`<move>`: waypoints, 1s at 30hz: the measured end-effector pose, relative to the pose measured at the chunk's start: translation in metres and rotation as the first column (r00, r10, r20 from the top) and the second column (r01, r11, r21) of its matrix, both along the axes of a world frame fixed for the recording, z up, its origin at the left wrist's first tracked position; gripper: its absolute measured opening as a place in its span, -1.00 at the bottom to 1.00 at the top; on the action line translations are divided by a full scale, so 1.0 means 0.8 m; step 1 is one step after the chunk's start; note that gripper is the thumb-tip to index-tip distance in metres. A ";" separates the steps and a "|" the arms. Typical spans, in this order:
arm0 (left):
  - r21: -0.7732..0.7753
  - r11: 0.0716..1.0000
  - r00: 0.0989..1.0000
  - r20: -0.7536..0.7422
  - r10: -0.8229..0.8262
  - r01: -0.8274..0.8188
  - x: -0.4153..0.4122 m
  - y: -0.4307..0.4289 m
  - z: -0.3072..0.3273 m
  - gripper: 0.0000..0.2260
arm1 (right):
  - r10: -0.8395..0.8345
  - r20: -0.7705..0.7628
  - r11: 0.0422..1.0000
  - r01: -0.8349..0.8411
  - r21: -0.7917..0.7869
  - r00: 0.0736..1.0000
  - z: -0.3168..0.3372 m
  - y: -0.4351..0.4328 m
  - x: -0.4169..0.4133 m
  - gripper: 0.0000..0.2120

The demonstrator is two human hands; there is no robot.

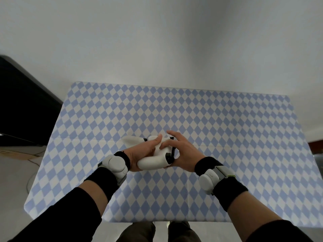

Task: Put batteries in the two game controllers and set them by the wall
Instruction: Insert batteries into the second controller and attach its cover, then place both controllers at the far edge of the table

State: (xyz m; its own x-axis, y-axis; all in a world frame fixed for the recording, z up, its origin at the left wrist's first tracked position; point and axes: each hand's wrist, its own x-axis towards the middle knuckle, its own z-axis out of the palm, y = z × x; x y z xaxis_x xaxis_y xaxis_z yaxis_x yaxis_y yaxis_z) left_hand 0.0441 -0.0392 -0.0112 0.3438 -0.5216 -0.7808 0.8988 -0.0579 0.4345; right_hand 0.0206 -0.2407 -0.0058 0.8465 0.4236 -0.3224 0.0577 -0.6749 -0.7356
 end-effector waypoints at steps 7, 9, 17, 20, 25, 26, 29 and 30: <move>-0.003 0.988 0.988 0.007 -0.155 0.155 0.017 0.022 0.007 -0.41 | 0.012 -0.062 0.999 -0.010 0.031 0.998 0.015 0.014 0.012 -0.52; 0.002 0.980 0.980 0.001 -0.199 0.199 0.021 0.027 0.009 -0.42 | -0.003 -0.094 0.999 0.006 0.037 0.996 0.017 0.016 0.016 -0.56; 0.220 0.956 0.925 0.285 -0.252 0.193 0.028 0.020 0.009 -0.44 | -0.065 -0.291 0.991 0.029 -0.127 0.955 0.027 -0.003 0.023 -0.65; 0.233 0.961 0.860 0.448 -0.244 0.151 0.028 0.010 0.010 -0.56 | -0.161 -0.294 0.986 0.139 -0.095 0.942 0.020 -0.010 0.022 -0.62; 0.267 0.961 0.828 0.523 -0.204 0.068 0.032 -0.003 -0.005 -0.62 | -0.300 -0.174 0.954 0.299 -0.033 0.938 0.010 -0.016 0.027 -0.43; 0.254 0.967 0.851 0.504 -0.148 0.017 0.033 -0.009 -0.008 -0.58 | -0.295 -0.118 0.956 0.293 -0.034 0.948 0.007 -0.017 0.029 -0.35; 0.208 0.967 0.899 0.437 0.046 -0.150 0.040 -0.029 -0.014 -0.50 | -0.232 0.018 0.969 0.233 -0.077 0.973 -0.007 -0.022 0.044 -0.18; 0.195 0.961 0.905 0.415 0.099 -0.195 0.043 -0.034 -0.014 -0.50 | -0.225 0.063 0.969 0.230 -0.087 0.972 -0.014 -0.022 0.050 -0.16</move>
